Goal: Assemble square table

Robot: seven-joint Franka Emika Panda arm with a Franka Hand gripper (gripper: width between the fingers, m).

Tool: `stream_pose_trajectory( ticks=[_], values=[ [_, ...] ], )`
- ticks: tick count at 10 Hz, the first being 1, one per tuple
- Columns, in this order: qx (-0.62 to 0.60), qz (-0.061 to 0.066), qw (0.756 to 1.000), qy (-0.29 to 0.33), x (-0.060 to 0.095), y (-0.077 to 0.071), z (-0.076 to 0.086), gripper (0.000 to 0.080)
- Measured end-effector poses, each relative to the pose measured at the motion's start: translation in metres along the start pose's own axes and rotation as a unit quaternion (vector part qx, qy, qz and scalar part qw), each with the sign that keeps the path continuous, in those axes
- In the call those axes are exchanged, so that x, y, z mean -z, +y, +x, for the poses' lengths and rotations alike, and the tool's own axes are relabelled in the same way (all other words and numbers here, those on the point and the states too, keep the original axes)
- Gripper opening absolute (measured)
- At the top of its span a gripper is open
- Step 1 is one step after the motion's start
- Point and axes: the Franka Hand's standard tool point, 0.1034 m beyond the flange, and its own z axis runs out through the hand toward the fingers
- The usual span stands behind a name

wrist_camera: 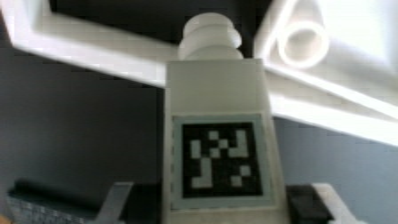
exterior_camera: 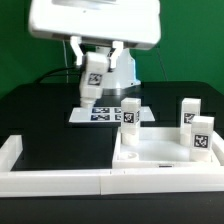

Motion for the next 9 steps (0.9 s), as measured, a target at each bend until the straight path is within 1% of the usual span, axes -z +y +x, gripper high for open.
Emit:
stream_pose_trajectory(
  ticks=[1,2,3,4,5,6,7,8,9],
  values=[
    [0.013,0.009,1.0,0.001,-0.005,0.002,-0.001,0.029],
    [0.01,0.019,1.0,0.011,-0.004,0.002,0.006,0.029],
    [-0.006,0.032,0.999,0.022,-0.002,-0.006,0.017,0.029],
    [-0.009,0.039,0.999,0.029,-0.001,-0.01,0.026,0.029],
    [-0.013,0.048,0.998,0.033,-0.001,-0.009,0.037,0.029],
    [-0.023,0.054,0.997,0.04,-0.003,-0.012,0.049,0.029],
    [-0.033,0.064,0.997,0.041,-0.003,-0.021,0.058,0.029],
    [-0.033,0.07,0.996,0.042,0.001,-0.026,0.065,0.029],
    [-0.036,0.068,0.996,0.041,-0.001,-0.023,0.061,0.029]
  ],
)
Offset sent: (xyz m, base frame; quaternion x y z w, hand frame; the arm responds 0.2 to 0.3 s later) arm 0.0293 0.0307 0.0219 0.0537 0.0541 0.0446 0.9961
